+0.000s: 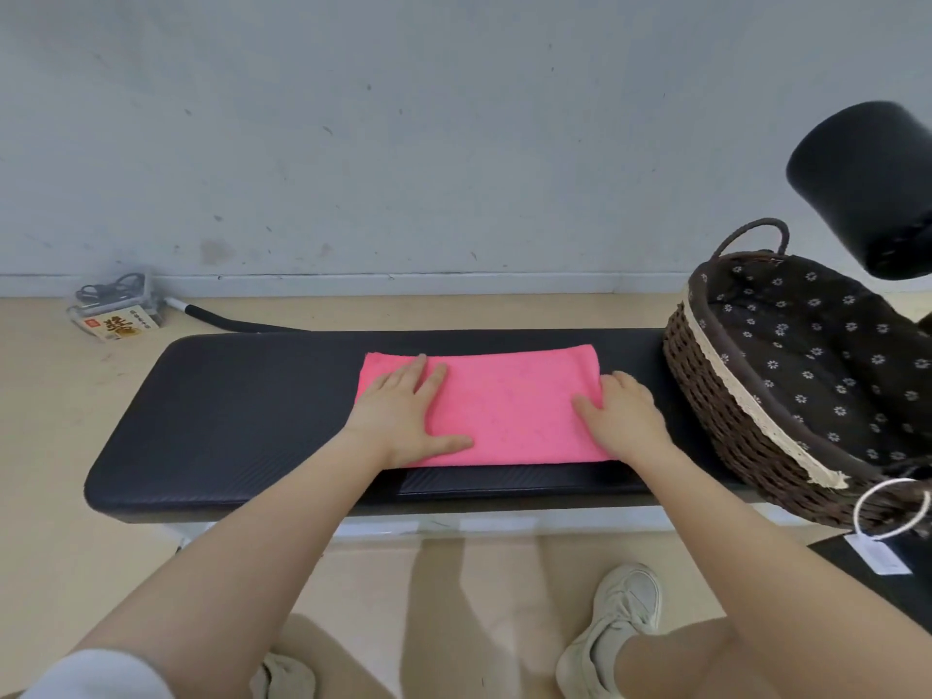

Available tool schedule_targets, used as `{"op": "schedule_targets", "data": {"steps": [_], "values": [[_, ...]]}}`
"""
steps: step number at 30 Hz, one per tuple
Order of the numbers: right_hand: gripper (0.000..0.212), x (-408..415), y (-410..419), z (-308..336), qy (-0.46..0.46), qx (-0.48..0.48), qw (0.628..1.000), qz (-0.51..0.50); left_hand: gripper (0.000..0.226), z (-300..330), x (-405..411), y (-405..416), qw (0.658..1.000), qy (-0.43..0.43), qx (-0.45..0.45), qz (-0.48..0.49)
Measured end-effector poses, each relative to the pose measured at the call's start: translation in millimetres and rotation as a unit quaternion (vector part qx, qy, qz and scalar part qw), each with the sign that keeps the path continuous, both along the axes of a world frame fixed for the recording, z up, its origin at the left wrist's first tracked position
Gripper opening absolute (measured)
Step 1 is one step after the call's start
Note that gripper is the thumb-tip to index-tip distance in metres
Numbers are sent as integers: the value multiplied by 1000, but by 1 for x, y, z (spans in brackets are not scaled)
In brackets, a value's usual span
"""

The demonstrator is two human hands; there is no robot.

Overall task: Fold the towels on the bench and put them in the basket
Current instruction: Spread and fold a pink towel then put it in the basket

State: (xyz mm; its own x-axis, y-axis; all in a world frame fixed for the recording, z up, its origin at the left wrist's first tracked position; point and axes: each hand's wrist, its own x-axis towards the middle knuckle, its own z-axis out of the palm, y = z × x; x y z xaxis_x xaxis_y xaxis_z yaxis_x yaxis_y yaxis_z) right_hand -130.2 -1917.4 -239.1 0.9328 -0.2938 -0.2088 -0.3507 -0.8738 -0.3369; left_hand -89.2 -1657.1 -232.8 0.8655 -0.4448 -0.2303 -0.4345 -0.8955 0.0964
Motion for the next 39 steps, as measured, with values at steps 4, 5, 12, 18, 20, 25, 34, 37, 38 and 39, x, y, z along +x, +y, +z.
{"op": "schedule_targets", "data": {"steps": [4, 5, 12, 18, 20, 25, 34, 37, 38, 39], "values": [[19, 2, 16, 20, -106, 205, 969, -91, 95, 5, -3, -32, 999, 10, -2, -36], [23, 4, 15, 22, -101, 225, 963, -113, 95, 6, -2, -39, 999, 10, -1, -41], [41, 10, -2, 25, 2, 397, 889, -229, 107, 8, 1, -59, 999, 24, 38, -28], [27, 4, -1, 46, 19, 561, 813, -158, 118, 11, 9, -63, 998, 35, 52, -23], [32, 4, 3, 55, 9, 611, 779, -140, 119, 11, 11, -65, 997, 36, 58, -22], [36, 11, 35, 74, -1, 627, 773, -95, 111, 18, 13, -53, 994, 82, -67, 3], [53, 25, 152, 80, -80, 512, 855, -28, 36, 41, -11, 19, 691, 247, -632, 247], [26, 24, 177, 72, -82, 449, 890, 20, 35, 41, -16, 26, 685, 238, -645, 242], [23, 24, 184, 69, -77, 431, 899, 31, 35, 39, -17, 27, 694, 228, -640, 240], [24, 24, 188, 65, -73, 414, 907, 34, 35, 36, -18, 27, 696, 223, -637, 246]]}}
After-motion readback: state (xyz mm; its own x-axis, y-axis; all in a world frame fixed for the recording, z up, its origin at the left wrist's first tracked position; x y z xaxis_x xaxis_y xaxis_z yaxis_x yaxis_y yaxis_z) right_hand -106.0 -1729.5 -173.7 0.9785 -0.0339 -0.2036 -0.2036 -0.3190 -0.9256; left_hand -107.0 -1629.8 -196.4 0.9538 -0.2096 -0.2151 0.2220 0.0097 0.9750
